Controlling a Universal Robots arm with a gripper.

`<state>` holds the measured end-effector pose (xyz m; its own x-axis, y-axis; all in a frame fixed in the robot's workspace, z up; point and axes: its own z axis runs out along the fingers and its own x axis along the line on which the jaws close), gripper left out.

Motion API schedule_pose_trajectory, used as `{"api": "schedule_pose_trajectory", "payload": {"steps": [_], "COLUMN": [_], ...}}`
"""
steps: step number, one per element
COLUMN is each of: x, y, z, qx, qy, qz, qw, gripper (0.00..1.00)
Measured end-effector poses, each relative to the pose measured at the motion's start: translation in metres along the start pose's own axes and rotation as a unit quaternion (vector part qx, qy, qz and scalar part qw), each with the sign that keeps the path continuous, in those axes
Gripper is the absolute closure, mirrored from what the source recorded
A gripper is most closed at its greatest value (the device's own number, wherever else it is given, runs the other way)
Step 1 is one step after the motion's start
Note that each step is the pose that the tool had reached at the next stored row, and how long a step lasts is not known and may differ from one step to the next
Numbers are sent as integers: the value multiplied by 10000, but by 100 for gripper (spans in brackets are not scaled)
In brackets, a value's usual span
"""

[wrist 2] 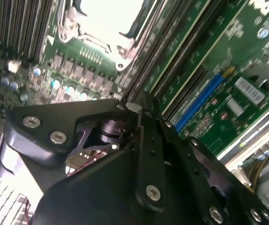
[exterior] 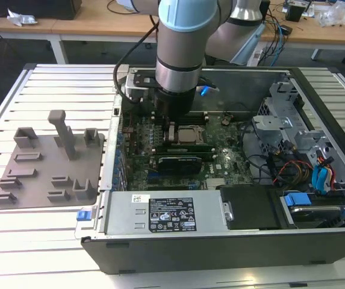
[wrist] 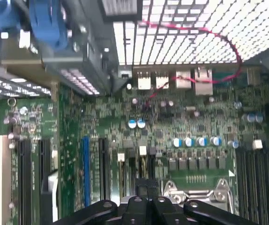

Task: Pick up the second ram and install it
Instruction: 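Press down the second ram until it locks into place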

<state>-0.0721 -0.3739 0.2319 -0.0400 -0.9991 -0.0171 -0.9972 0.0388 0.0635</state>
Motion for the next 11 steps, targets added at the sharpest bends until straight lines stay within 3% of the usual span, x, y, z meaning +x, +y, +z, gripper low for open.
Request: {"api": "schedule_pose_trajectory", "payload": {"steps": [3, 5, 11], "x": [1, -1, -1], "y": [2, 0, -3], "z": [14, 28, 31], "qx": [-2, -2, -4], "qy": [-19, -56, -75], "qz": [-1, -4, -5], "qw": [10000, 10000, 10000], "gripper": [90, 90, 90]}}
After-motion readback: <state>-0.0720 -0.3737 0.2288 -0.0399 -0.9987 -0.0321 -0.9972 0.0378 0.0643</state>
